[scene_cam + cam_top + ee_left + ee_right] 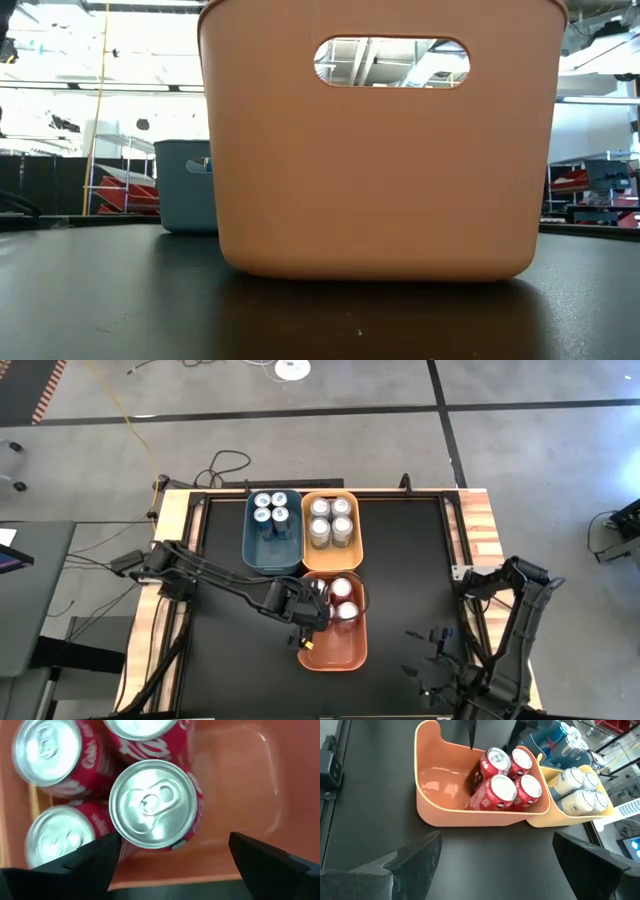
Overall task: Sort soda cans
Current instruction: Put the red soda can into the orange bin, then move the orange bin to the right of the yellow bin
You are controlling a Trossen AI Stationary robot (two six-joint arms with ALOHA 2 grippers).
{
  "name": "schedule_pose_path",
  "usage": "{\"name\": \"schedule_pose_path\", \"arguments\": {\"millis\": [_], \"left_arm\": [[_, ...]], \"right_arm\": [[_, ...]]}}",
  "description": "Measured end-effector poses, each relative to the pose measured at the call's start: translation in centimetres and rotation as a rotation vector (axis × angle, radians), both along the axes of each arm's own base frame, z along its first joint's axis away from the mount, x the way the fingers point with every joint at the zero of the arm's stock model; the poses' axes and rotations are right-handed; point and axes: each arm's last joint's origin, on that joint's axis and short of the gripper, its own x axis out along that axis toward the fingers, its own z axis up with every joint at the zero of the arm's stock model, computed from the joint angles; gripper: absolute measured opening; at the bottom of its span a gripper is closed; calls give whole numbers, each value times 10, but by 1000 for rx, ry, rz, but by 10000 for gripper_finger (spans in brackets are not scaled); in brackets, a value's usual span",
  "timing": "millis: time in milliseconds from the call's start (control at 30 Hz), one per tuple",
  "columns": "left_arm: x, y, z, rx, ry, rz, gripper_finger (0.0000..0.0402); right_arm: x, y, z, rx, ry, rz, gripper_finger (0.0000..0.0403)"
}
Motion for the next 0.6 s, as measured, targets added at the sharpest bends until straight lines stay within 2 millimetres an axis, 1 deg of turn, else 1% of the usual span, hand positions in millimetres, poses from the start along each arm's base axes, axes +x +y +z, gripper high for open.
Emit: {"name": "schedule_pose_path", "arguments": {"millis": [200, 367, 467, 600], "left_arm": [[3, 3, -5, 6, 19, 0, 368], [-2, 4, -7, 13, 72, 19, 369], [-4, 1, -1, 16, 85, 29, 370], [-13, -4, 17, 35, 31, 39, 370]], "right_arm": [[0, 0, 0, -1, 1, 0, 400], [1, -1, 0, -4, -3, -3, 400], [6, -4, 1, -26, -25, -13, 400], [22, -15, 2, -80, -61, -48, 400]]}}
